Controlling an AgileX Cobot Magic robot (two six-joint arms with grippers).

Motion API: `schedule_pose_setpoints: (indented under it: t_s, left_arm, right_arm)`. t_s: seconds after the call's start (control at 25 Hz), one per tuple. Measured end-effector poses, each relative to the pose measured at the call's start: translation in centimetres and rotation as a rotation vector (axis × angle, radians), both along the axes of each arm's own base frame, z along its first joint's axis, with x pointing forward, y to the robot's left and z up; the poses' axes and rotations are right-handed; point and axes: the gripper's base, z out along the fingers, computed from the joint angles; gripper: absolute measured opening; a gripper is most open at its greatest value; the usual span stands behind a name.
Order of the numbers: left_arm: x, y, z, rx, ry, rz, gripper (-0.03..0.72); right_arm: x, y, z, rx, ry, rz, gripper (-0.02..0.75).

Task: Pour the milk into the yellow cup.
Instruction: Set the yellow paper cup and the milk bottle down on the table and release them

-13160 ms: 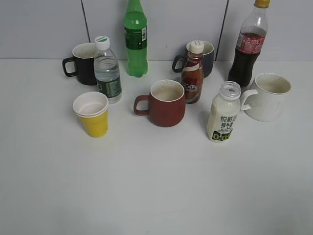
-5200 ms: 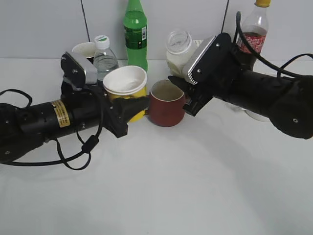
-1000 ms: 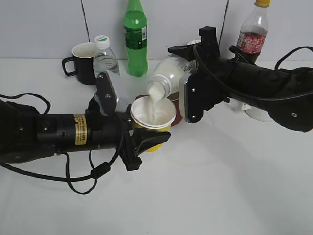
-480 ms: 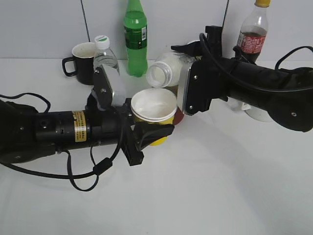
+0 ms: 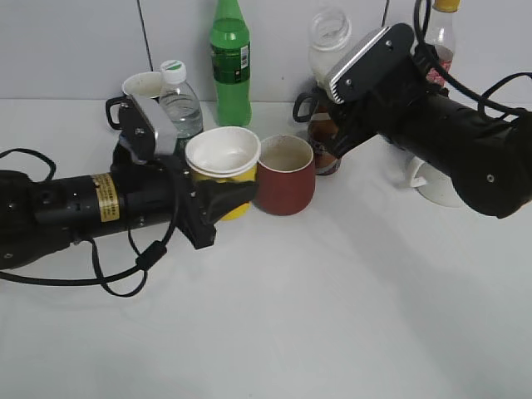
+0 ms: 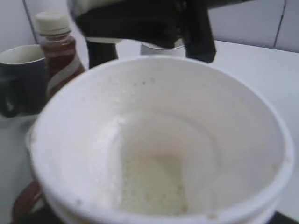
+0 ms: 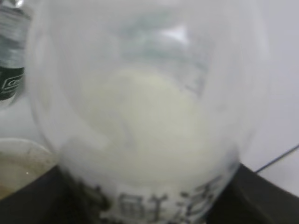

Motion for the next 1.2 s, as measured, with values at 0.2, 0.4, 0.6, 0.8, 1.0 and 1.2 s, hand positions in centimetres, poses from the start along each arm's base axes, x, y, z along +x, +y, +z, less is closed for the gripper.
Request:
schedule_pose_setpoints:
  t_s: [0.2,0.4,0.6,0.8,1.0,1.2]
  left_arm:
    - [0.7,3.3,-0.9,0.006,0.049,0.117,0.344]
    - [1.4,5.7,-1.3,-0.010,0.085,0.246,0.344]
    - [2.0,6.6,-3.2,0.007,0.086,0.307,0.344]
    - [2.2,6.6,-5.1,-0.026,0.089,0.320,0.344]
    - [3.4,6.2,-6.8,-0.022,0.090,0.315,0.344]
    - [4.7,6.0,-8.1,0.017,0.106,0.319,0.344]
  right_arm:
    - [-0.5,-1.0,-0.7,0.216,0.120,-0.101,0.439]
    - [-2.6,-3.2,-3.1,0.386,0.260,-0.197,0.439]
    - [-4.0,-4.7,-4.8,0.448,0.314,-0.257,0.439]
    - [-4.0,-4.7,-7.3,0.433,0.368,-0.278,0.439]
    - [-4.0,-4.7,-8.6,0.425,0.382,-0.284,0.438]
    - [-4.0,-4.8,-8.5,0.432,0.368,-0.281,0.438]
